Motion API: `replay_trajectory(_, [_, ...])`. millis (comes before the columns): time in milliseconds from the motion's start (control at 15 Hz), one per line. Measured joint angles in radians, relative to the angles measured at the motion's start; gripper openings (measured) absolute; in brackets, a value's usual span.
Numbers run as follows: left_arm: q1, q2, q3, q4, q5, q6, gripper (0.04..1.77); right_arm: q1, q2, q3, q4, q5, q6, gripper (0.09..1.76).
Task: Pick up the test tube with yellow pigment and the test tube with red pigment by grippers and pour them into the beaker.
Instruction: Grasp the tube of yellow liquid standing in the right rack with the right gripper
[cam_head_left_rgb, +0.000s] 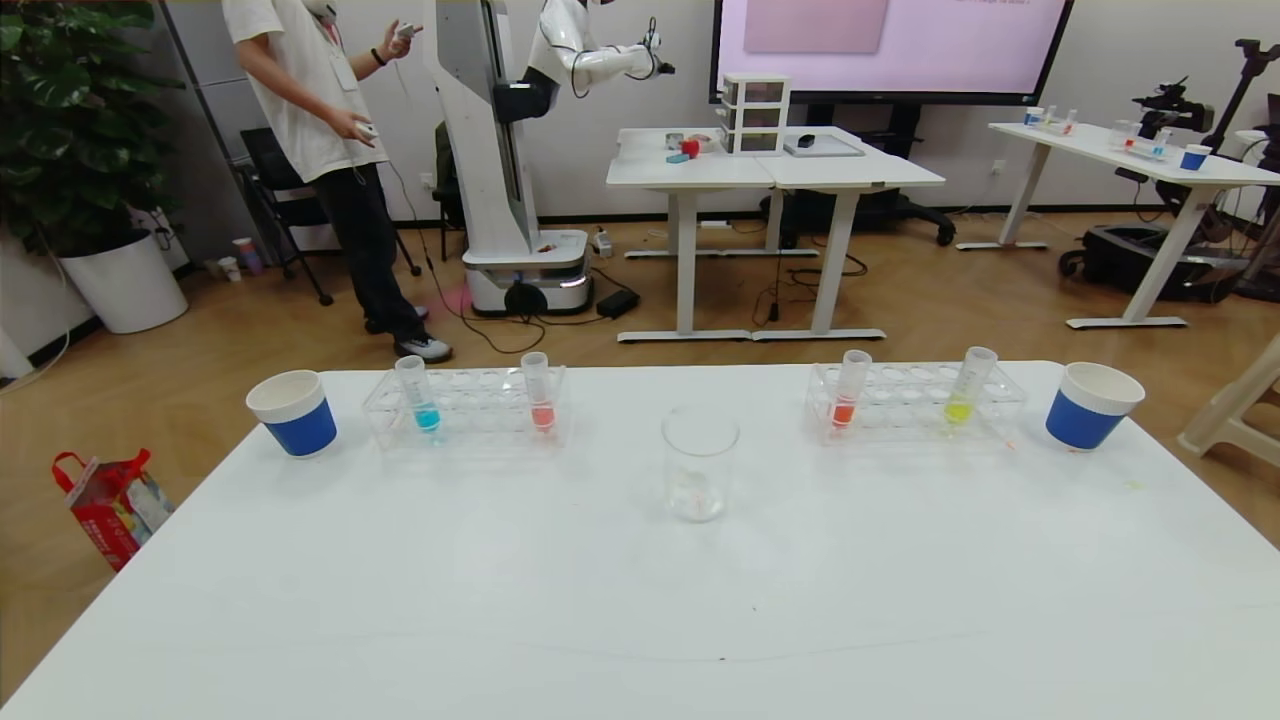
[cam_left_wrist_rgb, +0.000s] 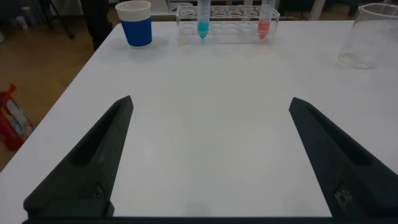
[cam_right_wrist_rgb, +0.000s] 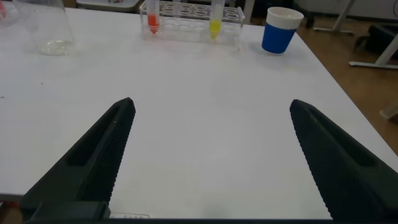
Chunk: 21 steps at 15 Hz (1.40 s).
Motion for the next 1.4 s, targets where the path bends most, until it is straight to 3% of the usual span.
replay_trajectory(1400, [0.000,0.000,0.000,0.000,0.000,0.000,1.75,0.000,0.000,0.000,0.000,0.001,-0.001,1.74])
